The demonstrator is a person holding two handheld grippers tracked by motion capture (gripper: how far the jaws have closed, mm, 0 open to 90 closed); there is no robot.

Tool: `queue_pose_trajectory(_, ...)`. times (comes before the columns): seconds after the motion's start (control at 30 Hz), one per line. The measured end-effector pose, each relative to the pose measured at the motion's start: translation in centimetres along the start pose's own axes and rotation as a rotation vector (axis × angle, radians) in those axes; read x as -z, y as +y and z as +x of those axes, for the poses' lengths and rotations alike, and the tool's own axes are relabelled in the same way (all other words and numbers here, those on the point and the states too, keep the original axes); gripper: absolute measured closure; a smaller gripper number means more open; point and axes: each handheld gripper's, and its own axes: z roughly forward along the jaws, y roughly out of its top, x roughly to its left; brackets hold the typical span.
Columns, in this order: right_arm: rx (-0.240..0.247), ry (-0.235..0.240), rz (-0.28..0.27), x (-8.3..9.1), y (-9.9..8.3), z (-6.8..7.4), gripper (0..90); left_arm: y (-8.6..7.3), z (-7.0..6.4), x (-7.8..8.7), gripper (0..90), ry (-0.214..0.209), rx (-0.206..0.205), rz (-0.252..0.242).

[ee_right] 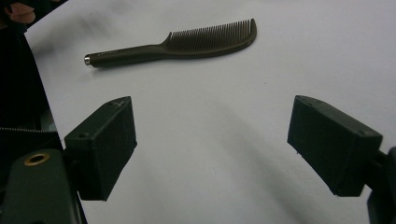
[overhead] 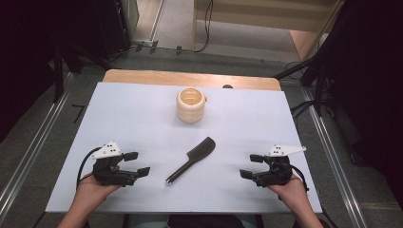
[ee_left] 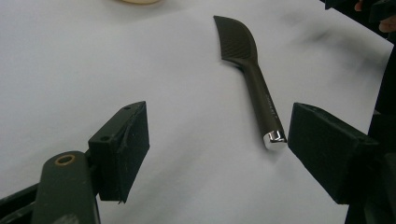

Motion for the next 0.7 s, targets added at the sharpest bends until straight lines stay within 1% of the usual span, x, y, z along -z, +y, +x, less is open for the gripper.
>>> queue_pose_trajectory(0.07, 0.009, -0.003, -0.005, 0.00, -0.04, 0.03, 13.7, 0.03, 0.02, 0.02, 21.3, -0.002, 0.000, 0.000)
queue_pose_trajectory(0.17, 0.008, 0.001, -0.005, -0.02, -0.09, 0.01, 13.7, 0.09, 0.01, 0.03, 21.4, -0.001, -0.003, -0.001)
queue_pose_trajectory(0.27, 0.011, -0.014, -0.014, -0.04, -0.12, 0.02, 13.7, 0.09, -0.01, 0.01, 21.4, -0.005, -0.002, 0.004)
queue_pose_trajectory(0.5, 0.002, -0.025, 0.001, -0.12, -0.24, -0.02, 13.7, 0.13, 0.03, -0.01, 21.4, -0.002, 0.004, 0.005)
queue_pose_trajectory(0.7, 0.001, -0.023, 0.008, -0.17, -0.26, -0.05, 13.7, 0.11, 0.05, 0.02, 21.4, -0.003, 0.013, 0.002)
